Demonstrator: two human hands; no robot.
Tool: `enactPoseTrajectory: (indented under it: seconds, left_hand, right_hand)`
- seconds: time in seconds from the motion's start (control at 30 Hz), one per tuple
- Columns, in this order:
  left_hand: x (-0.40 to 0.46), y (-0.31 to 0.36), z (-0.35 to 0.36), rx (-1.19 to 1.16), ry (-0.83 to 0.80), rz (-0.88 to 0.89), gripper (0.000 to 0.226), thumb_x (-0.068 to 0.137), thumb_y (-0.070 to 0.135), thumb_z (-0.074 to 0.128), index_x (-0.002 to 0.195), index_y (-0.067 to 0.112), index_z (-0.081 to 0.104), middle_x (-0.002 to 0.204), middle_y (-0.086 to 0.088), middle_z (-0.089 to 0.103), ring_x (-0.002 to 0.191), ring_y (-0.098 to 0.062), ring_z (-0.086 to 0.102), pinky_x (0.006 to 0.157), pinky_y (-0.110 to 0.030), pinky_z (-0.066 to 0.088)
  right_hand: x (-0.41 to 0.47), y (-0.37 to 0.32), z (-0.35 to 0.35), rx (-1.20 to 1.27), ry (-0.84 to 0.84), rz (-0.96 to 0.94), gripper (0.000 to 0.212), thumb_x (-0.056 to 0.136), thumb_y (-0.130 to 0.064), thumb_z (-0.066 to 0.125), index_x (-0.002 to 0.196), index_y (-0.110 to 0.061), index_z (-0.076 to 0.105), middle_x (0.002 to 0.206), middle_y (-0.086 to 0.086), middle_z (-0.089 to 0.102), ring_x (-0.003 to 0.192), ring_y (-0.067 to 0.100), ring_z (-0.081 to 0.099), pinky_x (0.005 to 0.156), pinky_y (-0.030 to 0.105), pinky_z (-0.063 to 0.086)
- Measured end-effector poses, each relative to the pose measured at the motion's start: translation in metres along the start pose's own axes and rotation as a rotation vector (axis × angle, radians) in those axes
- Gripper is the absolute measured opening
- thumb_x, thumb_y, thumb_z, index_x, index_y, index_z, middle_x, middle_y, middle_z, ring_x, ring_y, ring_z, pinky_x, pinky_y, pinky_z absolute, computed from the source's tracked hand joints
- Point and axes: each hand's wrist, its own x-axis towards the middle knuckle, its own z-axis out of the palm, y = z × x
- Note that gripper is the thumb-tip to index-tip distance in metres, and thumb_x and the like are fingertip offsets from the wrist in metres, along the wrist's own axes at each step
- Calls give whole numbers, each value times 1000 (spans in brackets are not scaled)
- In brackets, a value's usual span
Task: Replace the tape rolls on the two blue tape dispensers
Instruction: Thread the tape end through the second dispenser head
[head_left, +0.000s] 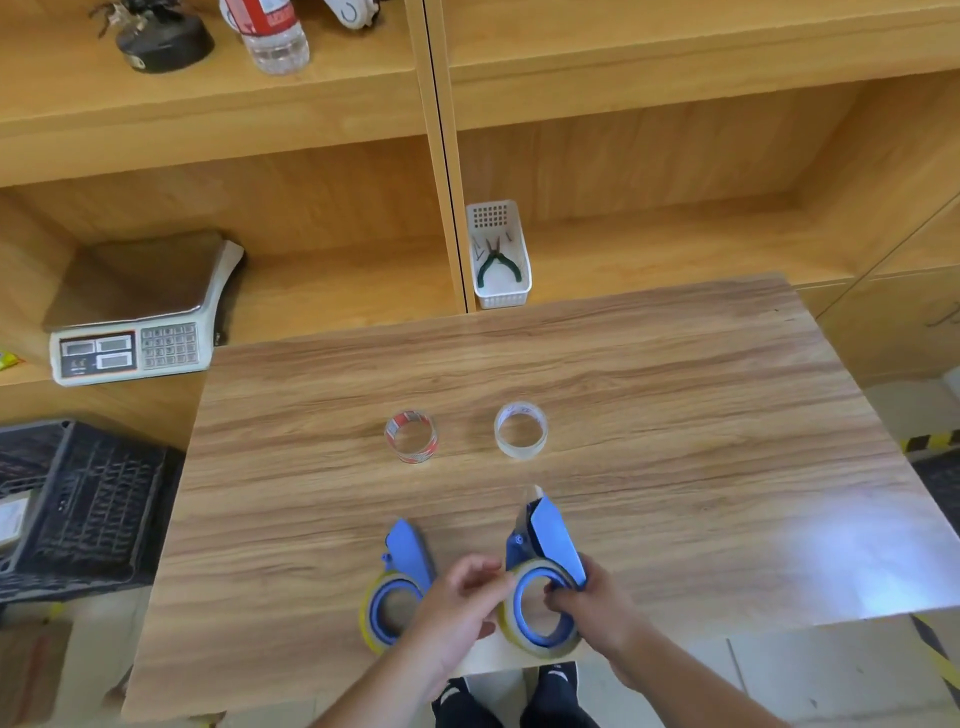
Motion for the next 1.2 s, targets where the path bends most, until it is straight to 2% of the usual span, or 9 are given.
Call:
enactPoseTrajectory:
  seconds: [0.1, 0.2, 0.3, 0.4, 0.57, 0.73, 0.83, 1.0, 1.2]
  left_hand:
    - [9, -11, 2, 29, 26, -21, 24, 83, 34, 83, 105, 28, 74, 106, 0, 75, 88, -13, 70, 73, -26, 57]
    - [21, -20, 3, 12, 43, -63, 15, 87, 29, 81, 101, 26, 75, 103, -2, 77, 88, -15, 71, 71, -25, 56]
    - [32, -27, 3, 37, 73, -92, 10, 92, 29, 76, 101, 29, 73, 106, 4, 76, 97, -13, 72, 78, -26, 60]
    - [42, -31, 3, 79, 92, -86, 12, 92, 33, 75, 103, 34, 70, 110, 8, 74, 101, -10, 71, 91, -31, 62]
    - [57, -35, 2, 139, 115, -95, 14, 95, 35, 72, 108, 36, 66, 111, 12, 68, 99, -6, 67, 82, -25, 61]
    - [67, -45, 0, 198, 131, -109, 25, 92, 45, 72, 115, 40, 65, 114, 14, 67, 99, -7, 68, 92, -35, 62]
    - [72, -51, -2, 232, 116, -107, 30, 90, 51, 70, 117, 41, 65, 116, 15, 69, 100, -8, 69, 94, -39, 61]
    - [70, -51, -2, 328, 137, -74, 20, 98, 45, 62, 117, 43, 59, 109, 21, 64, 94, -2, 64, 88, -29, 59]
    - [72, -54, -2, 386, 151, -60, 31, 99, 44, 59, 129, 36, 61, 125, 13, 64, 109, -10, 62, 104, -38, 53]
  right_hand:
    - [10, 5, 5, -59, 25, 26, 37, 86, -4, 64, 115, -25, 60, 100, 4, 73, 91, 17, 68, 76, 29, 51]
    - [22, 12, 9, -135, 31, 40, 42, 88, -12, 66, 125, -25, 52, 103, 2, 72, 93, 17, 70, 81, 33, 55]
    - [33, 16, 11, -244, 35, 59, 40, 85, -24, 69, 121, -30, 53, 106, -3, 71, 92, 15, 71, 87, 40, 59]
    - [40, 16, 15, -339, 75, 58, 44, 85, -30, 70, 125, -29, 51, 121, 1, 56, 95, 19, 67, 85, 40, 58]
    - [53, 22, 21, -435, 98, 49, 55, 85, -29, 70, 136, -25, 49, 126, 1, 48, 102, 23, 62, 93, 43, 55]
    - [60, 26, 26, -494, 130, 33, 53, 88, -20, 65, 137, -24, 48, 121, -2, 46, 88, 20, 56, 78, 32, 48]
    - [63, 30, 29, -495, 152, 10, 50, 89, -18, 64, 135, -26, 47, 124, -3, 45, 90, 21, 59, 77, 33, 50]
    - [64, 34, 34, -515, 191, -2, 47, 87, -15, 64, 129, -27, 45, 127, -3, 47, 94, 22, 60, 77, 34, 50]
    - [64, 37, 39, -532, 222, -8, 49, 87, -15, 65, 129, -27, 44, 124, -3, 45, 98, 23, 60, 78, 35, 51]
